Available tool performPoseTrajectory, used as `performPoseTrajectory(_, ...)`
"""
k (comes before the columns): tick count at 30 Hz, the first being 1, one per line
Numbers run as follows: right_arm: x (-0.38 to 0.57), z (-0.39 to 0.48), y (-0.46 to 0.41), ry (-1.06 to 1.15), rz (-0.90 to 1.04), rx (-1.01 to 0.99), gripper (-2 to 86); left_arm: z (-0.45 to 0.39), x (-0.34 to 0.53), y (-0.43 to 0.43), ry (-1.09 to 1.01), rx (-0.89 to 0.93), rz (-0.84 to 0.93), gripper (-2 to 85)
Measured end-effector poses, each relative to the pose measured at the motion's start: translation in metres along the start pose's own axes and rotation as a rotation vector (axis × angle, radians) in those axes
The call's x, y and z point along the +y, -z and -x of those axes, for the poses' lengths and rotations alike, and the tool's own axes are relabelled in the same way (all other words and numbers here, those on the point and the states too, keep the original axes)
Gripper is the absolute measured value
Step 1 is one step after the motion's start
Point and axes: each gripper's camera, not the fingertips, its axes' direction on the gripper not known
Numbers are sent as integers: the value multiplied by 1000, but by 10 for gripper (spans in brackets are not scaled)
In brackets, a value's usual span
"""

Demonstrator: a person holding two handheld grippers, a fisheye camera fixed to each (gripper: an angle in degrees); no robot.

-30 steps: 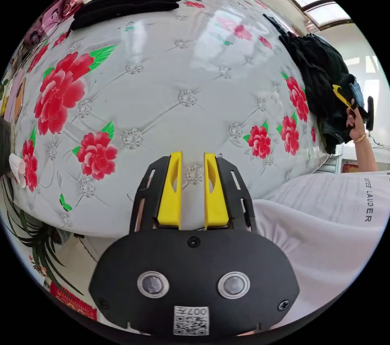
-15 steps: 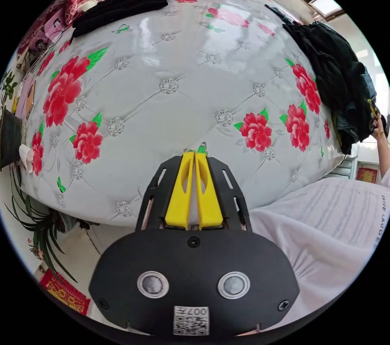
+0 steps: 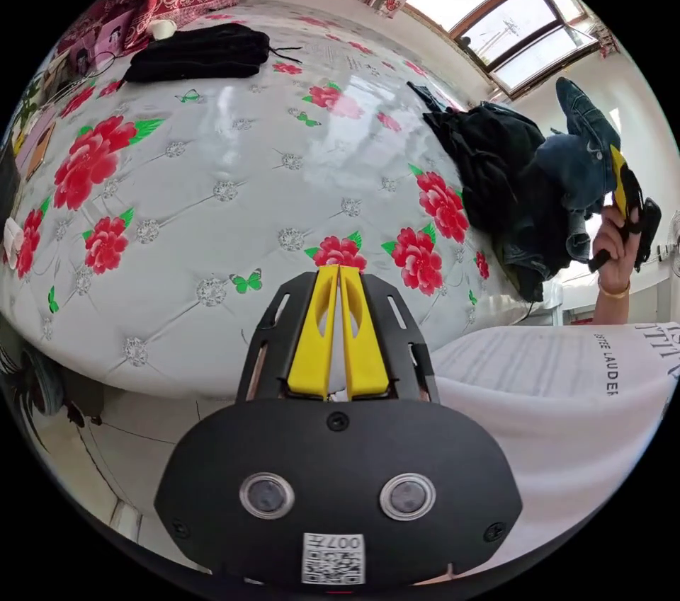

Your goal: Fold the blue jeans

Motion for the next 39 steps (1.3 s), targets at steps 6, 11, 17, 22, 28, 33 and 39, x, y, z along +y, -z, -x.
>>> performPoseTrajectory(6, 20, 144, -179, 309, 430, -521, 22, 34, 9, 45, 241, -64, -119, -5)
performPoseTrajectory(11, 43, 127, -190, 298, 467, -262, 48, 104, 75, 101, 533, -248, -147, -9)
performPoseTrajectory(17, 99, 23, -158, -190, 460, 13, 87, 99, 108, 183, 616, -409, -232, -7)
performPoseTrajectory(22, 125, -2, -123, -326, 460, 269, 101, 1, 57, 236, 241, -489, -297, 22)
performPoseTrajectory(28, 144, -2, -139, -287, 585, 357, 104, -120, -34, 122, -160, -43, -7, 119)
performPoseTrajectory(33, 166, 13, -188, -162, 730, 353, 77, -195, -65, 14, -328, -106, 315, 108)
performPoseTrajectory(39, 142, -19, -181, -200, 730, 572, 6, -163, -145, 149, -263, 29, 122, 33)
